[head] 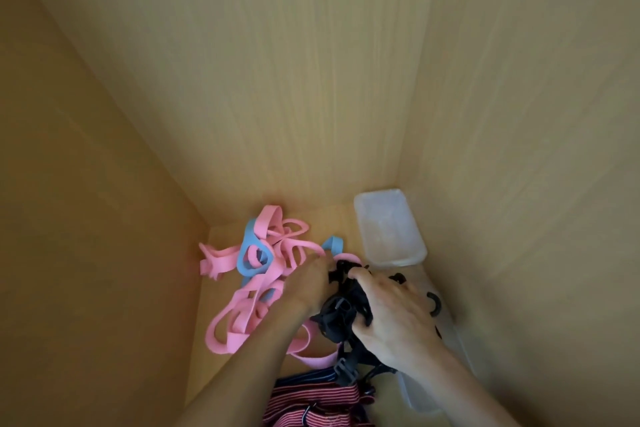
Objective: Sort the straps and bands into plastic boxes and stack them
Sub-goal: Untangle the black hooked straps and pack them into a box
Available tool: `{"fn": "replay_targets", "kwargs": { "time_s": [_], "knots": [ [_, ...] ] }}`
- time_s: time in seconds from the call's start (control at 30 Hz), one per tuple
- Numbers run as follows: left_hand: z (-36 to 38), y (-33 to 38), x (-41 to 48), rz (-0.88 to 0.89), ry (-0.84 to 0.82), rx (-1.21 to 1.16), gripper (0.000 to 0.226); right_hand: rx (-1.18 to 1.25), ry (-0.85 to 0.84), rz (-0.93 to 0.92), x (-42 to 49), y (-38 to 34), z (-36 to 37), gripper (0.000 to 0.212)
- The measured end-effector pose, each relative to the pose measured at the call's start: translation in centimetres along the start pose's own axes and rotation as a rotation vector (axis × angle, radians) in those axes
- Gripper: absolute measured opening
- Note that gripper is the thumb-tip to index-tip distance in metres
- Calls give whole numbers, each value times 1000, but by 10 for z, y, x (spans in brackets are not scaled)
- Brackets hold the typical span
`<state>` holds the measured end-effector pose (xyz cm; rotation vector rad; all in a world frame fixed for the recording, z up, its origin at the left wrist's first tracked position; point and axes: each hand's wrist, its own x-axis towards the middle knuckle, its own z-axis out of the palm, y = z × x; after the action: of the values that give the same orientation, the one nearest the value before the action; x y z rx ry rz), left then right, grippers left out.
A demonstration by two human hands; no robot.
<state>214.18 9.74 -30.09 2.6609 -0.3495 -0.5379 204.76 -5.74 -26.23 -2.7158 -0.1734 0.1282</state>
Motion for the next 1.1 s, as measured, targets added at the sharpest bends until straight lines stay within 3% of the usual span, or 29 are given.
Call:
{"fn": "replay_targets", "kwargs": {
  "time_s": [0.1, 0.2, 0.3, 0.43, 0.6, 0.8, 0.93, 1.0, 1.1],
  "knots": [
    [-16, -3, -20, 160, 46, -223, 23, 61, 35, 6, -2, 1, 1, 86],
    [-38, 3, -39, 277, 73, -250, 36, 117, 43, 10, -1, -1, 1, 108],
    [-55, 18, -50, 363, 67, -301, 34, 156, 34, -13, 2, -5, 5, 97],
    [-62, 30, -57, 341, 40, -370, 37, 260, 4, 34, 7, 1, 4, 72],
    [-75, 28, -67, 260, 71, -658, 30, 391, 12, 89, 4, 9, -5, 65],
    [-87, 7, -62, 116, 351, -810, 46, 461, 144, 108, 2, 13, -35, 56],
    [-75, -13, -60, -27, 486, -1019, 43, 490, 212, 81, -1, 8, -59, 54],
    [-64, -24, -57, -114, 426, -1007, 39, 492, 258, 69, -4, 3, -70, 53],
    [-44, -34, -51, -145, 184, -778, 35, 478, 314, 55, -8, -3, -85, 52]
  ]
}}
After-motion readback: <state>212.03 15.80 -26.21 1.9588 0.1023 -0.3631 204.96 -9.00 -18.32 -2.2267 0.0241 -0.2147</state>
